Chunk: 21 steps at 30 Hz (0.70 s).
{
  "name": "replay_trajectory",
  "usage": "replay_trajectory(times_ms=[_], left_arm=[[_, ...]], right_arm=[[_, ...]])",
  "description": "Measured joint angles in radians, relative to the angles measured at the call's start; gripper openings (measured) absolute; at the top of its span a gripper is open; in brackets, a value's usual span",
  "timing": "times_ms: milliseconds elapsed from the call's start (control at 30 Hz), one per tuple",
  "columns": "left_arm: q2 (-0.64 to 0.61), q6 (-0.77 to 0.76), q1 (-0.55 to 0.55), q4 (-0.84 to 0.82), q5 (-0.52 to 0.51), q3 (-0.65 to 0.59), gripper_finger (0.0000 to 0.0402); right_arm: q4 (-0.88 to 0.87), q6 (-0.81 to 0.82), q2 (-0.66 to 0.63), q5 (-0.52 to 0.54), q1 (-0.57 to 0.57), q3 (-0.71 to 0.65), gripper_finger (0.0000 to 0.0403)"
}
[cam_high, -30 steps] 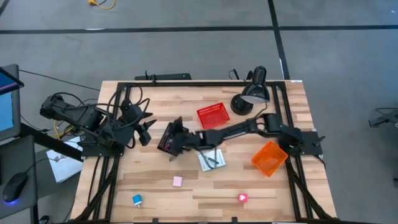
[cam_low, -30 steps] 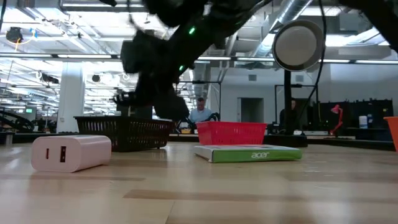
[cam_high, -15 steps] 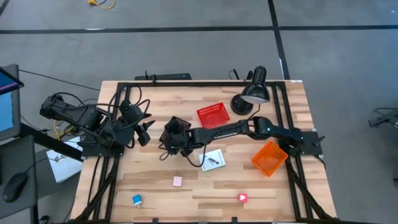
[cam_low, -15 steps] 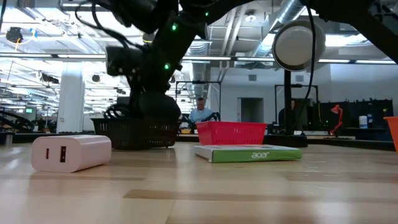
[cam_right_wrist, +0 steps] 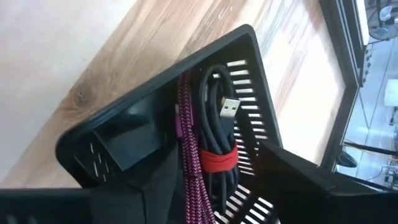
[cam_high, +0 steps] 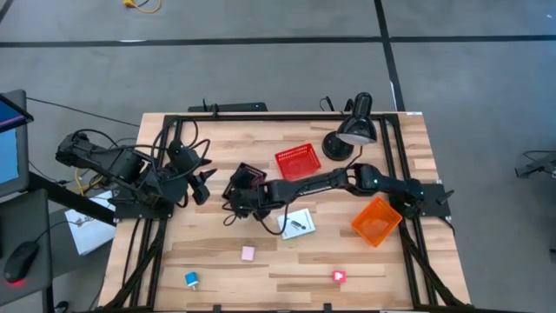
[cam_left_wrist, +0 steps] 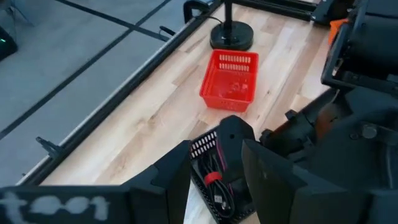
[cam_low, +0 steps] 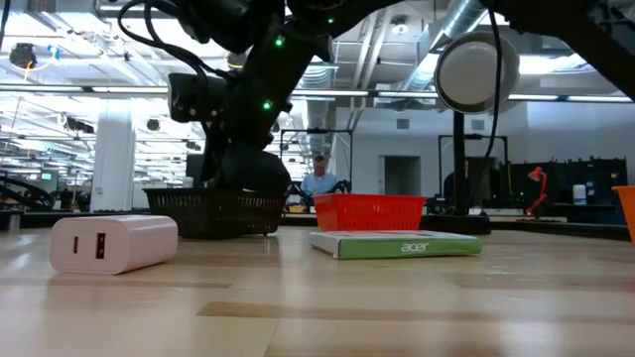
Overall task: Pick and place items into bin
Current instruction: Put the blue charger adapter into the red bin
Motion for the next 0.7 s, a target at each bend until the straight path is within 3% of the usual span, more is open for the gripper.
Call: replay_trajectory(times_ms=[267,433,533,700], left_arm=[[0.001,-0.025,0.0,-0.035,0.104,-0.011,0.0134],[0.007,-0.028,0.015,-0.04,0.195,-0.011,0.0134],[0.018,0.031,-0.01,-0.024,0.362,-0.011,0.0129],[0.093,0.092,-0.115,0.117,0.59,-0.011,0.0119]], right_arm=[[-0.064,-0.063,-0.03,0.178,0.063,-0.002,0.0226],[-0.136,0.033,-0.153,0.146,0.07,0.001,0.0225],[-0.237,0.226,-0.252,-0.018,0.057,0.0,0.0225],[-0.422,0.523,-0.36,-0.584,-0.006,0.002,0.0225]])
